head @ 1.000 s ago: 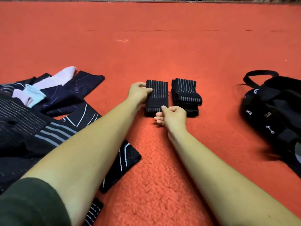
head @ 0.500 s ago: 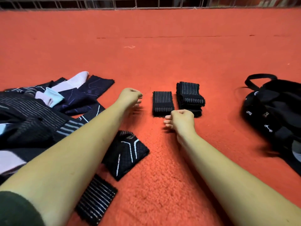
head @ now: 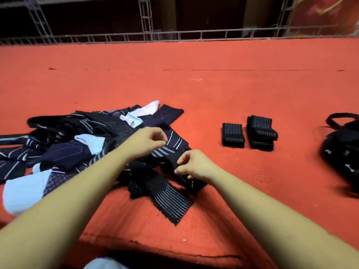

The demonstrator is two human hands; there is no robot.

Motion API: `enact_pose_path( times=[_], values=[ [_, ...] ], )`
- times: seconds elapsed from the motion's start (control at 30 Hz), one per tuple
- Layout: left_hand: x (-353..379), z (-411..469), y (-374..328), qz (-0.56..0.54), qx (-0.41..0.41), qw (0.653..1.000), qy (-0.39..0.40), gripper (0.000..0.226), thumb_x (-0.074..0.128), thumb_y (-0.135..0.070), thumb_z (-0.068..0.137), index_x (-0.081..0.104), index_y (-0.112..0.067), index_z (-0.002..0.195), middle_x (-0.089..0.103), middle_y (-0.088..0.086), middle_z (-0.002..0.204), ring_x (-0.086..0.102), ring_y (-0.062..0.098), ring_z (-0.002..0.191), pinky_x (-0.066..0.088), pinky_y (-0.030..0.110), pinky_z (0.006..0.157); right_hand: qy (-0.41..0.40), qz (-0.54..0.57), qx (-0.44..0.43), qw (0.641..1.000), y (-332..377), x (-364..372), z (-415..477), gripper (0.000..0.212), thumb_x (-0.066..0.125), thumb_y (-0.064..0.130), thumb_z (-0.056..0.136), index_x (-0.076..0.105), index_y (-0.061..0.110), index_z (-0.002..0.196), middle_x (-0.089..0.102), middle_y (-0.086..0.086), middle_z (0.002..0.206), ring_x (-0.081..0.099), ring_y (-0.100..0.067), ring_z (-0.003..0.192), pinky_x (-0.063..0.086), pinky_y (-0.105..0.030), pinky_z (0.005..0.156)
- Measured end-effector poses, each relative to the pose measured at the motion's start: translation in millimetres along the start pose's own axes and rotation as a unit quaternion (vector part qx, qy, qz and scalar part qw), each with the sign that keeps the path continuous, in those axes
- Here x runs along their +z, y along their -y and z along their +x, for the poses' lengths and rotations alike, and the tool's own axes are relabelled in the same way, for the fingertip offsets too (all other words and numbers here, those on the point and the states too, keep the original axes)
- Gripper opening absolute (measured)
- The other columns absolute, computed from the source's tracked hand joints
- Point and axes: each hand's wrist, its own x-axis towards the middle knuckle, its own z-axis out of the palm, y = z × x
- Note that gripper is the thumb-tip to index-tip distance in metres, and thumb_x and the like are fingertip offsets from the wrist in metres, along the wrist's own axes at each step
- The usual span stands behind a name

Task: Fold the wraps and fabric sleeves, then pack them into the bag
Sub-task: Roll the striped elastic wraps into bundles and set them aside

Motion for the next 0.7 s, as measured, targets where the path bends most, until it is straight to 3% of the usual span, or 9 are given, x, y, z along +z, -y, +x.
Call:
enact_pose_path(
  times=[0.1,0.23,0.3,0.4,0.53,0.6,0.7],
  values=[
    [22.2,-28.3,23.3,0.083,0.031,0.995,0.044,0.012,0.075,-0.019,0.083,0.070,-0.021,0.094,0.071,-0.007,0.093,0.064,0.009,0.088,0.048,0.029,0.087,-0.005,-0.147,-0.004,0.989,0.2,24.9,-8.0,0.019,0.079,0.021,0.074,0.068,0.012,0.087,0.066,-0.003,0.078,0.061,-0.016,0.071,0.045,-0.025,0.058],
    [54.0,-42.4,58.4,0.124,0.035,0.990,0.055,0.048,0.079,-0.039,0.074,0.064,-0.026,0.118,0.062,-0.005,0.116,0.056,0.014,0.110,0.044,0.038,0.098,-0.007,-0.233,0.024,0.972,-8.9,45.9,-12.9,0.034,0.083,0.037,0.070,0.064,0.013,0.085,0.071,-0.008,0.095,0.068,-0.024,0.090,0.050,-0.029,0.070],
    [63.9,-47.1,66.3,0.132,0.025,0.989,0.054,0.053,0.079,-0.039,0.074,0.058,-0.030,0.122,0.058,-0.008,0.120,0.053,0.015,0.114,0.043,0.041,0.100,-0.013,-0.265,0.021,0.964,-13.2,53.1,-16.0,0.044,0.082,0.045,0.072,0.063,0.013,0.097,0.065,-0.010,0.110,0.064,-0.028,0.102,0.046,-0.030,0.076],
    [72.6,-51.8,71.0,0.108,0.031,0.993,0.031,0.046,0.082,-0.032,0.075,0.058,-0.029,0.115,0.054,-0.011,0.113,0.053,0.017,0.111,0.043,0.044,0.099,-0.010,-0.310,0.031,0.950,-16.8,63.3,-23.6,0.062,0.075,0.049,0.080,0.055,0.009,0.123,0.047,-0.014,0.129,0.050,-0.034,0.121,0.045,-0.039,0.099],
    [74.2,-56.7,72.9,0.087,0.052,0.994,0.049,0.043,0.078,-0.022,0.082,0.064,-0.033,0.121,0.054,-0.007,0.126,0.048,0.015,0.124,0.038,0.043,0.107,-0.025,-0.336,0.058,0.940,-16.5,64.6,-26.6,0.071,0.073,0.054,0.080,0.051,0.010,0.131,0.041,-0.015,0.136,0.041,-0.035,0.128,0.039,-0.043,0.107],
    [72.1,-59.3,72.0,0.070,0.055,0.994,0.061,0.043,0.075,-0.020,0.085,0.064,-0.042,0.120,0.050,-0.001,0.135,0.043,0.017,0.132,0.033,0.040,0.112,-0.030,-0.350,0.069,0.934,-16.4,61.8,-26.6,0.069,0.072,0.057,0.079,0.054,0.013,0.129,0.043,-0.015,0.137,0.040,-0.035,0.129,0.036,-0.043,0.107],
    [68.7,-65.5,67.0,0.053,0.057,0.994,0.074,0.065,0.075,-0.022,0.087,0.048,-0.078,0.105,0.043,0.002,0.142,0.037,0.015,0.135,0.024,0.027,0.112,-0.029,-0.358,0.084,0.929,-16.8,59.8,-30.2,0.065,0.073,0.057,0.078,0.057,0.016,0.127,0.046,-0.014,0.137,0.040,-0.034,0.129,0.034,-0.043,0.106]
  ],
)
